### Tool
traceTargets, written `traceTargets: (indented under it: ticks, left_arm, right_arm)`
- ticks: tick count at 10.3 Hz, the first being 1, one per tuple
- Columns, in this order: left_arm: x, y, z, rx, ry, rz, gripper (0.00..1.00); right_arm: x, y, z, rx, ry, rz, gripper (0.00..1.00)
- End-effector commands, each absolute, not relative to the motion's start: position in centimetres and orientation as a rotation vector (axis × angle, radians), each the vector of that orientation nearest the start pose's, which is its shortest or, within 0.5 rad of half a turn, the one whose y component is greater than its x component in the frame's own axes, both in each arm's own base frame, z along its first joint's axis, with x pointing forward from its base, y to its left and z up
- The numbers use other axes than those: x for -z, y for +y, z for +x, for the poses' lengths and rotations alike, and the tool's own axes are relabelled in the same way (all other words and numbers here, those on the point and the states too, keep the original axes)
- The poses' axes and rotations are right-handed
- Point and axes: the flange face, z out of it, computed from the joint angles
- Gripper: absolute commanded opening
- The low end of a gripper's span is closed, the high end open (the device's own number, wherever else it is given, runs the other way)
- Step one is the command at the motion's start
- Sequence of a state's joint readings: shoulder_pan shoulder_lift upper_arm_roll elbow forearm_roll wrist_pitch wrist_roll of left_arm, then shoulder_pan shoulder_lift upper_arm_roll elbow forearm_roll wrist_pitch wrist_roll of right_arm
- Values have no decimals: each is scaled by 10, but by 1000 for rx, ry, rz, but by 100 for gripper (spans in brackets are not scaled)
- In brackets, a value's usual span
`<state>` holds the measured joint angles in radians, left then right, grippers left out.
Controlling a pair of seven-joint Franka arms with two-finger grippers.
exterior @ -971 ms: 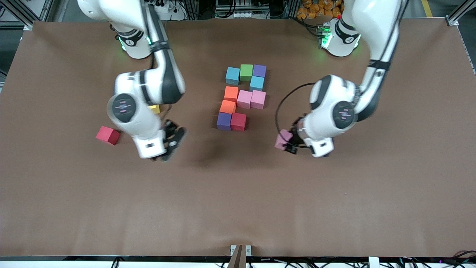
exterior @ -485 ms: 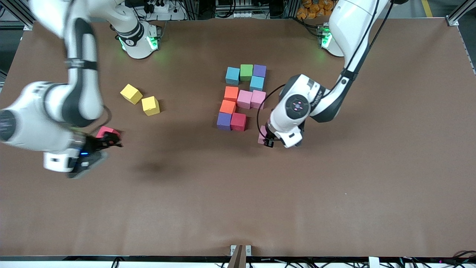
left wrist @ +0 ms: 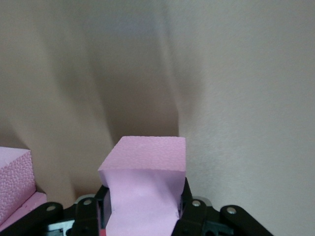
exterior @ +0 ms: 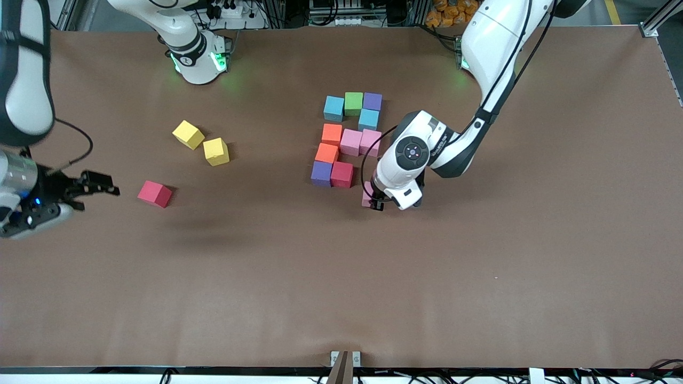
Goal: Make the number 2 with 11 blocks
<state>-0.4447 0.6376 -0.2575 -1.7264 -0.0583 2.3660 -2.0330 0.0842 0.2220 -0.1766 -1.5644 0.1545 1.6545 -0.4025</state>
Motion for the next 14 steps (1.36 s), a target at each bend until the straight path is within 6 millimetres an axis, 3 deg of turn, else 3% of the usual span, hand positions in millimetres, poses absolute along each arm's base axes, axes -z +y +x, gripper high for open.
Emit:
traceTargets:
  ticks: [1,4,6,7,10,14]
  left_arm:
    - [-228,-434,519,-290,-2116,-2389,0]
    - [-228,-452,503,-335,-2102,-2392,0]
    - [-224,-454,498,-342,-2105,-2374,0]
    - [-222,-453,496,-341,-2100,-2372,0]
    - [-223,-455,493,-322,-2072,-2391,0]
    - [-213,-452,485,-324,-2050,-2374,1]
  right_arm:
    - [-556,-3,577,-215,-303,-3045,100]
    - [-568,-3,537,-239,-239,-3077,100]
    - [-567,9,528,-223,-109,-3098,100]
    - [-569,18,526,-216,-123,-3101,100]
    - [-588,17,550,-124,-120,-3111,100]
    - [-583,6,560,-147,-106,-3108,100]
